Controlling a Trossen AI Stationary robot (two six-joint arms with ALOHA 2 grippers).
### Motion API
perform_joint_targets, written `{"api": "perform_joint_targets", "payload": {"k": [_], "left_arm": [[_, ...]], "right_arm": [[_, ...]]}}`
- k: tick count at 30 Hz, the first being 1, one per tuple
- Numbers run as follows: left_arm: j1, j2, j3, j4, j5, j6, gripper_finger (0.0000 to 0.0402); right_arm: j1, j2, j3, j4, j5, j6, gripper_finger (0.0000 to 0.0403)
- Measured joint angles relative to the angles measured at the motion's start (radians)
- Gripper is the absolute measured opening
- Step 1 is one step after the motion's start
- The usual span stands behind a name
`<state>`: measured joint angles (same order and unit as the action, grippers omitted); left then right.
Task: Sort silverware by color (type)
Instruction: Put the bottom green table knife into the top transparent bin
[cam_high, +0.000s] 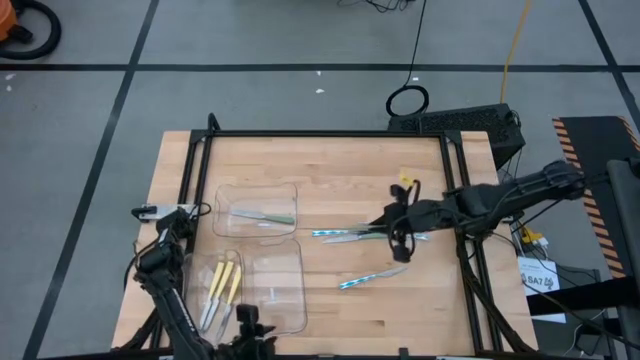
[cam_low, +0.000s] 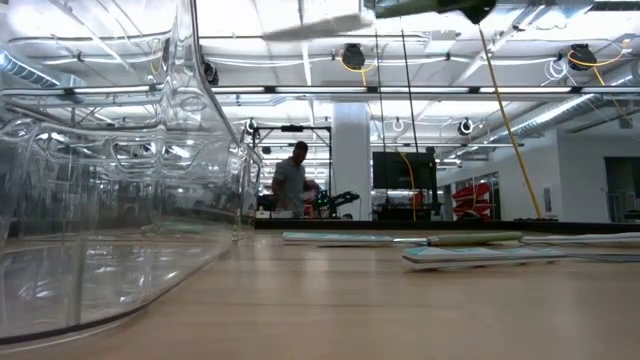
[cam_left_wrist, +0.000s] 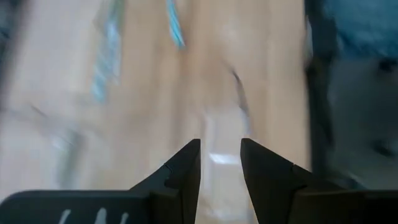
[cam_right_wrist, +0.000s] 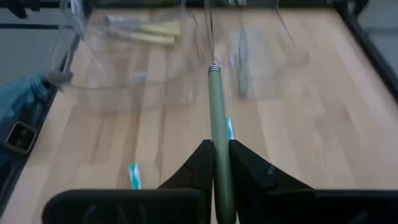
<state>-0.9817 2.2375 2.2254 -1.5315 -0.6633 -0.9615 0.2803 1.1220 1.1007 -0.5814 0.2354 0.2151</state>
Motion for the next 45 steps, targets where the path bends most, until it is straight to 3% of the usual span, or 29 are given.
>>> {"api": "perform_joint_targets", "payload": {"k": [5, 9, 16, 24, 30, 33, 37, 41, 45], "left_arm": [[0.005, -0.002, 0.121, -0.038, -0.214, 0.250, 0.0122], [0.011, -0.016, 0.130, -0.039, -0.348, 0.411, 0.0122], [0.036, -0.085, 0.120, -0.040, -0.480, 0.498, 0.0122], [0.126, -0.155, 0.118, -0.040, -0.483, 0.538, 0.0122], [0.164, -0.174, 0.082, -0.038, -0.520, 0.469, 0.0122], [0.184, -0.172, -0.038, -0.038, -0.667, 0.333, 0.0122], [0.217, -0.171, -0.245, -0.040, -0.761, 0.065, 0.0122], [0.233, -0.172, -0.422, 0.012, -0.789, -0.209, 0.0122], [0.257, -0.170, -0.489, 0.163, -0.751, -0.271, 0.0122]], "right_arm": [[-0.053, 0.087, -0.016, 0.255, -0.004, -0.103, 0.0027], [-0.140, 0.187, 0.046, 0.378, -0.104, -0.147, 0.0027], [-0.264, 0.363, 0.211, 0.309, -0.218, -0.179, 0.0026], [-0.355, 0.454, 0.293, 0.285, -0.343, -0.209, 0.0027], [-0.375, 0.419, 0.293, 0.128, -0.340, -0.251, 0.0027], [-0.371, 0.388, 0.293, 0.062, -0.342, -0.265, 0.0026], [-0.370, 0.349, 0.293, 0.014, -0.340, -0.274, 0.0027], [-0.373, 0.321, 0.294, -0.007, -0.337, -0.303, 0.0028], [-0.390, 0.305, 0.295, -0.022, -0.341, -0.329, 0.0027]]}}
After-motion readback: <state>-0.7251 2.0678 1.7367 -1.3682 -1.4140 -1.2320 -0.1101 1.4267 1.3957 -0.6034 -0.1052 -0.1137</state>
